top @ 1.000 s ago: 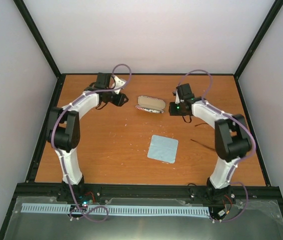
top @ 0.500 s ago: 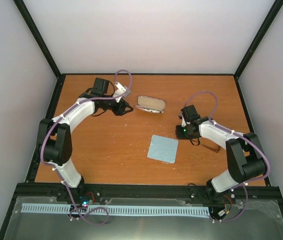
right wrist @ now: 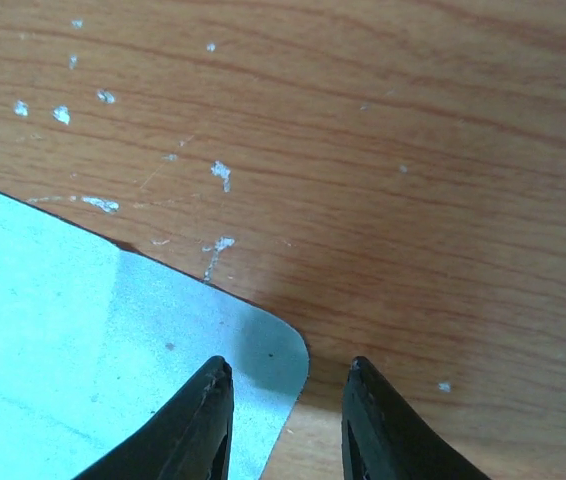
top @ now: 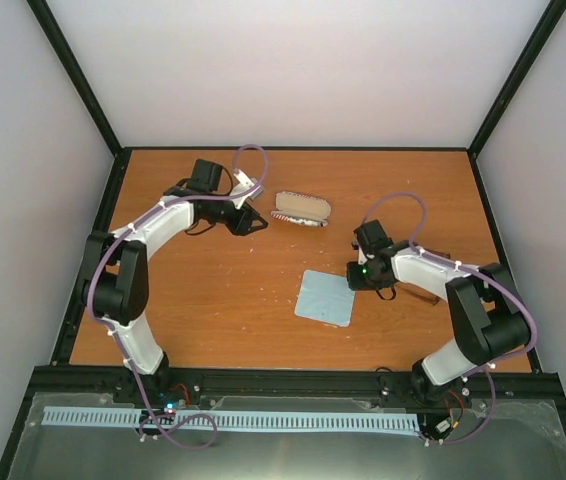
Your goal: Organize the sunglasses
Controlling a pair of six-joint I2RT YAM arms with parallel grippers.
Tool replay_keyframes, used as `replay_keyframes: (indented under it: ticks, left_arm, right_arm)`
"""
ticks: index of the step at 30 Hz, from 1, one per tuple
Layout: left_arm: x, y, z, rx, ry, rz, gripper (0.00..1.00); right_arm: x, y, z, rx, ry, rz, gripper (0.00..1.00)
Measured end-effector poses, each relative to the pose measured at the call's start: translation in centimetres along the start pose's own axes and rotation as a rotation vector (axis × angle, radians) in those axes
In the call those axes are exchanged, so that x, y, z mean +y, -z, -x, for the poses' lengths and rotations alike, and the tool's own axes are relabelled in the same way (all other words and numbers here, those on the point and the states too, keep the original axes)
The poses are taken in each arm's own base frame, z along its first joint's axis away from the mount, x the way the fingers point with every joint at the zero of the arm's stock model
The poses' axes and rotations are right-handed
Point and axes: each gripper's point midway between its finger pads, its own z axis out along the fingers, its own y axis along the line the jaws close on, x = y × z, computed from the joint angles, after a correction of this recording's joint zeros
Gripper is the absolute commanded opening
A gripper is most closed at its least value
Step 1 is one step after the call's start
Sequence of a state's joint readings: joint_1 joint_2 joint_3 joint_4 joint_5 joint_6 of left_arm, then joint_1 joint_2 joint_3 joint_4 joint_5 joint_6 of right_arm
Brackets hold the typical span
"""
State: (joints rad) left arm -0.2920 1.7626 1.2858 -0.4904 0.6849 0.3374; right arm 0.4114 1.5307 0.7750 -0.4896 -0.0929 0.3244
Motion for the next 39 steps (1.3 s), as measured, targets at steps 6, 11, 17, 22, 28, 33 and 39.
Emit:
replay_keyframes:
  ticks: [6, 11, 17, 22, 28, 33, 39]
  left_arm:
    - [0.3, -1.0, -0.9, 0.025, 0.011, -0.012, 0.44]
    - [-0.2, -1.5, -1.0, 0.035, -0.001, -0.021, 0.44]
    - [-1.7, -3.2, -1.5, 0.073, -0.026, -0.041, 0.43]
    - [-2.3, -4.5, -2.4, 0.105, -0.027, -0.06, 0.4]
    - [-2.5, -5.9, -3.6, 0.147, -0.025, -0.069, 0.39]
    - [-5.4, -8.3, -4.6, 0.204, -0.085, -0.108, 0.35]
    - [-7.1, -10.4, -6.5, 0.267, -0.121, -0.134, 0.35]
  right_arm:
    - [0.2, -0.5, -0.1, 0.01, 0.003, -0.004, 0.26]
    - [0.8, -0.9, 0.3, 0.001, 0.01, 0.002, 0.16]
    - [1.9, -1.3, 0.8, -0.013, 0.024, 0.018, 0.03]
    - [2.1, -1.4, 0.6, -0.013, 0.023, 0.022, 0.03]
    - [2.0, -1.3, 0.5, -0.024, 0.019, 0.011, 0.03]
    - [1.9, -1.3, 0.6, -0.025, 0.014, 0.006, 0.03]
    - [1.9, -1.3, 0.6, -0.025, 0.008, 0.006, 0.03]
